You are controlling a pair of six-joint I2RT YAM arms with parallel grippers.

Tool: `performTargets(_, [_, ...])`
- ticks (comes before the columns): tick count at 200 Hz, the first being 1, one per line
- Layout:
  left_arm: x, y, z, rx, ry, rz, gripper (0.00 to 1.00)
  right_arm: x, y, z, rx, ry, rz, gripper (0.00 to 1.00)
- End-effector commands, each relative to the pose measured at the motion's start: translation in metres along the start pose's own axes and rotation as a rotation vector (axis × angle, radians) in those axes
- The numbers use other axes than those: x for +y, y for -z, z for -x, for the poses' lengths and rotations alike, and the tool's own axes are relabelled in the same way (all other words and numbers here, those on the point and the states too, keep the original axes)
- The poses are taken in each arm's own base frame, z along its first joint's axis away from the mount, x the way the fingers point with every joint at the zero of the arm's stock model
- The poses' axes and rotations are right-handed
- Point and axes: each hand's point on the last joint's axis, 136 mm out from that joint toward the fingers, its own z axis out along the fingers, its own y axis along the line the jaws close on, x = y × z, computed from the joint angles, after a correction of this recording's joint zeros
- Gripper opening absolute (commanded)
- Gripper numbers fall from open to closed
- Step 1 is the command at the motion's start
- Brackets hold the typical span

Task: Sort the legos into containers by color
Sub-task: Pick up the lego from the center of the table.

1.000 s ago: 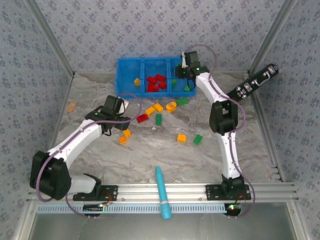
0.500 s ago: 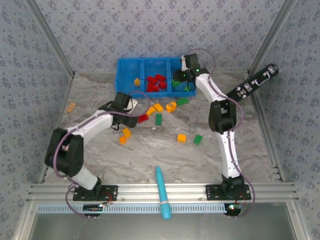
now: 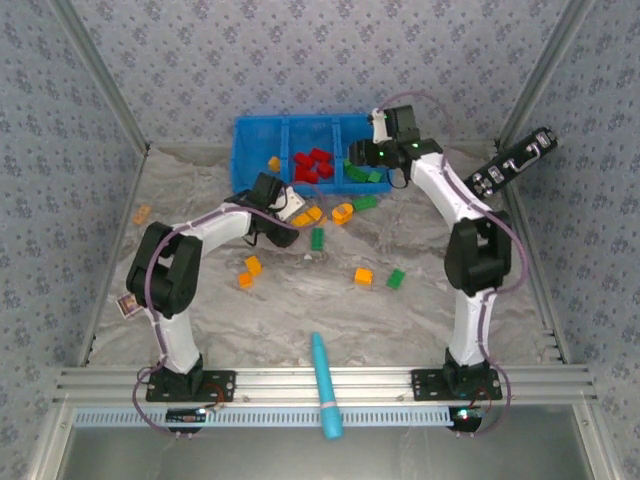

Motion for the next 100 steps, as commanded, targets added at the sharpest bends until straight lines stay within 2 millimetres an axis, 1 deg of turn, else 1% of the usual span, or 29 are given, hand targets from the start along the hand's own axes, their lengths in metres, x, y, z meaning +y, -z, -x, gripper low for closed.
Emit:
performTargets(1, [-0.013, -0.006, 0.005, -0.006, -0.053, -0.078, 0.76, -0.001, 0.032, -0.004, -0.027, 0.024, -0.033, 0.62])
performTargets(23, [-0.015, -0.011, 0.001, 0.027, -0.062, -0.088, 0.75, -0.007, 0.057, -0.025, -0.014, 0.014, -0.082, 0.63])
performTargets(46, [-0.011, -0.016, -0.001, 0.060, -0.059, -0.086, 0.74, -0.012, 0.081, -0.043, -0.010, -0.005, -0.121, 0.64])
performTargets(62, [-0.013, -0.021, -0.005, 0.099, -0.056, -0.106, 0.72, -0.013, 0.094, -0.053, 0.000, -0.011, -0.136, 0.64])
performTargets(79, [-0.012, -0.026, -0.010, 0.144, -0.046, -0.110, 0.70, -0.015, 0.103, -0.063, 0.015, -0.014, -0.155, 0.65])
performTargets(88, [-0.011, -0.028, -0.012, 0.159, -0.039, -0.101, 0.66, -0.018, 0.107, -0.067, 0.021, -0.016, -0.166, 0.65])
performTargets(100, [-0.010, -0.030, -0.014, 0.175, -0.031, -0.100, 0.57, -0.019, 0.110, -0.071, 0.024, -0.018, -0.173, 0.66])
